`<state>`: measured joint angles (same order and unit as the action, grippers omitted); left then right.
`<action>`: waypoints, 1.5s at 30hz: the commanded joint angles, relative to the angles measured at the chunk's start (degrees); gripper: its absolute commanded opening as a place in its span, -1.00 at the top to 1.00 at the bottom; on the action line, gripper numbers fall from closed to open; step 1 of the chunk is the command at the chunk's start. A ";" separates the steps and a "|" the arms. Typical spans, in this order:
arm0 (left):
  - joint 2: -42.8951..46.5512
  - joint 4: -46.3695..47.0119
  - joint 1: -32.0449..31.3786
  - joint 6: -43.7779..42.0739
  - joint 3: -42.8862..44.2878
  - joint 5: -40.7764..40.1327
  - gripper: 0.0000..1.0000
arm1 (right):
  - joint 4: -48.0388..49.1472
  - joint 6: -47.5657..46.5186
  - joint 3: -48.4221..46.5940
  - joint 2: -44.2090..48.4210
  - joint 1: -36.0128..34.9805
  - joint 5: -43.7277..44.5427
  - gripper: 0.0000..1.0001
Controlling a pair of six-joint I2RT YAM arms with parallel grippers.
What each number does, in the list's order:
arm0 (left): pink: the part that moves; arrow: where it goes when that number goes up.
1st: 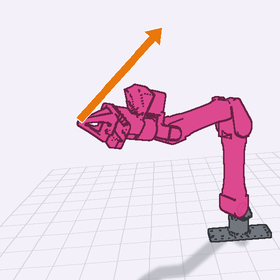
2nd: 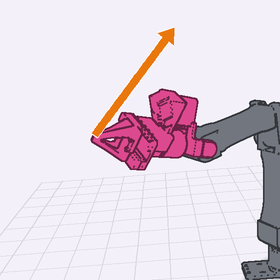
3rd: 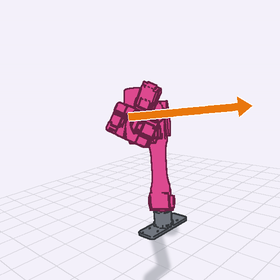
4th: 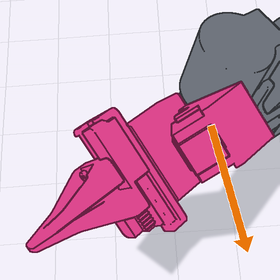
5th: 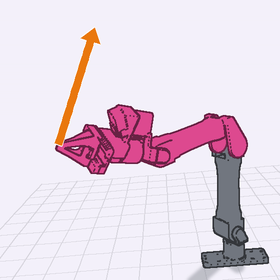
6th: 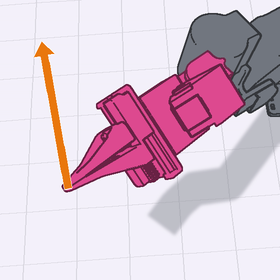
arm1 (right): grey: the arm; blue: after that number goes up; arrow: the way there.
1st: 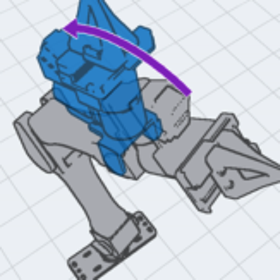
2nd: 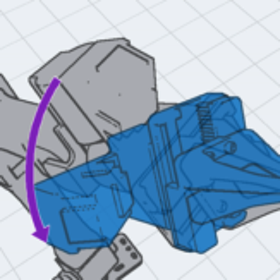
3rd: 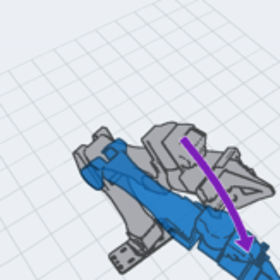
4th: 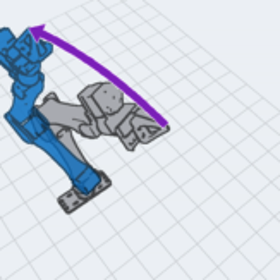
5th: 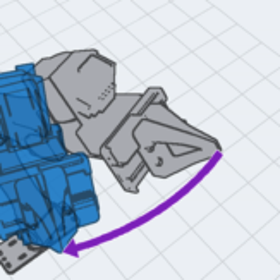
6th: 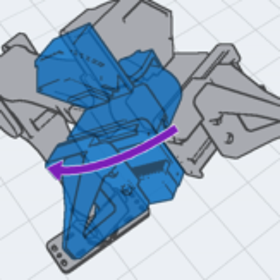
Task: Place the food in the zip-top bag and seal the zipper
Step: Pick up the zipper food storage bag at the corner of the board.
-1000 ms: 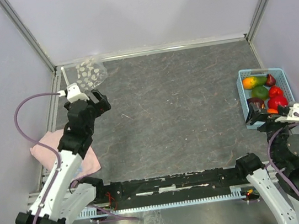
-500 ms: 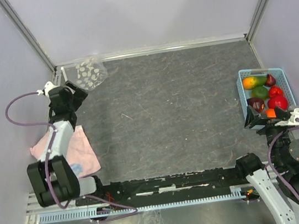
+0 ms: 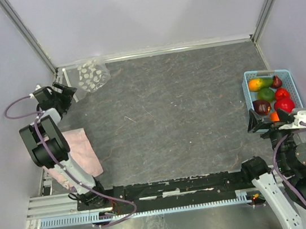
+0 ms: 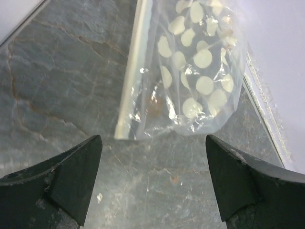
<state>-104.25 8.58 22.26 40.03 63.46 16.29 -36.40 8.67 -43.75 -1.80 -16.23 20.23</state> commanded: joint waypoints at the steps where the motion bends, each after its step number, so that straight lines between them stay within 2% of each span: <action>1: -6.51 4.84 2.03 1.61 5.80 7.68 -0.89 | 2.59 -1.04 0.11 -0.63 -0.12 -1.18 -0.98; 6: -13.72 4.56 2.43 2.55 11.64 11.76 -0.78 | 2.56 -1.53 0.23 -1.49 -0.16 -1.45 -0.98; 10: -16.75 7.28 2.35 4.49 12.81 13.37 -0.71 | 2.55 -1.81 0.28 -2.18 -0.12 -1.65 -0.98; 16: -20.54 9.05 1.92 6.17 14.60 15.49 -0.50 | 2.64 -2.00 0.32 -3.06 -0.12 -1.83 -0.98; 18: -21.20 10.31 1.84 6.81 14.16 15.84 -0.25 | 2.62 -2.01 0.33 -3.31 -0.07 -2.15 -0.98; 20: -21.48 11.77 1.86 7.34 13.54 16.30 0.13 | 2.50 -2.06 0.18 -3.76 -0.12 -2.65 -0.98; 21: -21.38 12.49 1.76 7.61 13.15 16.70 0.25 | 2.41 -2.07 0.09 -4.08 -0.13 -2.93 -0.98; 28: -17.87 13.52 1.45 6.92 10.29 18.13 0.92 | 1.17 -2.11 -1.67 -5.73 -0.11 -4.69 -0.98; 30: -15.74 12.48 0.96 5.99 9.20 17.87 0.95 | 0.69 -2.36 -2.79 -7.05 -0.11 -6.10 -0.98; 37: -8.12 -0.53 -3.09 -1.00 9.84 13.88 0.95 | -0.93 -1.00 -6.92 -11.55 -0.12 -9.75 -0.98; 45: 4.29 -12.25 -14.41 -7.07 8.43 3.33 0.95 | -1.05 1.79 -8.42 -17.91 -0.12 -17.34 -0.98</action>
<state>-106.80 2.81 13.04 39.48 71.66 25.54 -39.09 8.14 -50.48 -16.25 -16.27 8.34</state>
